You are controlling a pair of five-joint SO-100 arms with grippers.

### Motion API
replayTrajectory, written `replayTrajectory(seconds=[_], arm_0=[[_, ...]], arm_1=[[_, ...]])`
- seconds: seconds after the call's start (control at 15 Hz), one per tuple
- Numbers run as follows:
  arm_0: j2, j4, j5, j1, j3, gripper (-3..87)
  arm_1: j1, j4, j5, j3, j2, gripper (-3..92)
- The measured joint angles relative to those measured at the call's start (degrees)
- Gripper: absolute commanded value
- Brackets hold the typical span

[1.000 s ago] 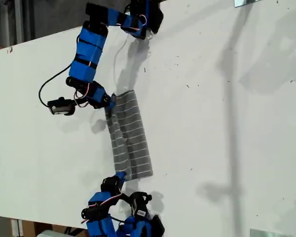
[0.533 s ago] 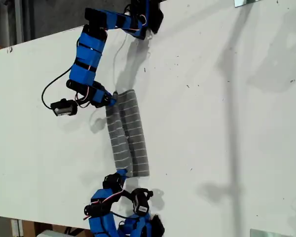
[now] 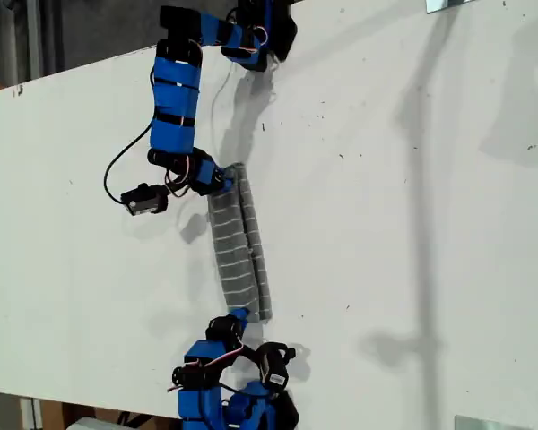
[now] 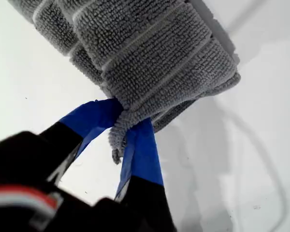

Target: Grasp corners of a square towel and fold twice.

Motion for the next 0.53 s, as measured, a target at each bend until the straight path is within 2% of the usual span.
replayTrajectory(seconds=[0.07,0.13,0.2,0.27,0.53], arm_0=[[0.0,-0.35,-0.44,0.09,0.35,4.1],[0.0,-0.88,-0.53,0.53,0.7,20.3],[0.0,-0.53,-0.53,1.05,0.7,28.6],[0.0,-0.09,-0.7,1.76,0.79,27.5],[2.81,4.13,-2.11,4.75,-2.72,24.1]], arm_1=[[0.0,-0.53,0.09,0.0,-0.26,4.6],[0.0,-0.62,0.53,0.35,-0.35,14.5],[0.0,0.09,0.7,0.53,-0.35,23.8],[-0.09,0.26,0.88,0.62,-0.44,30.5],[-1.41,2.2,1.76,2.11,1.49,37.7]])
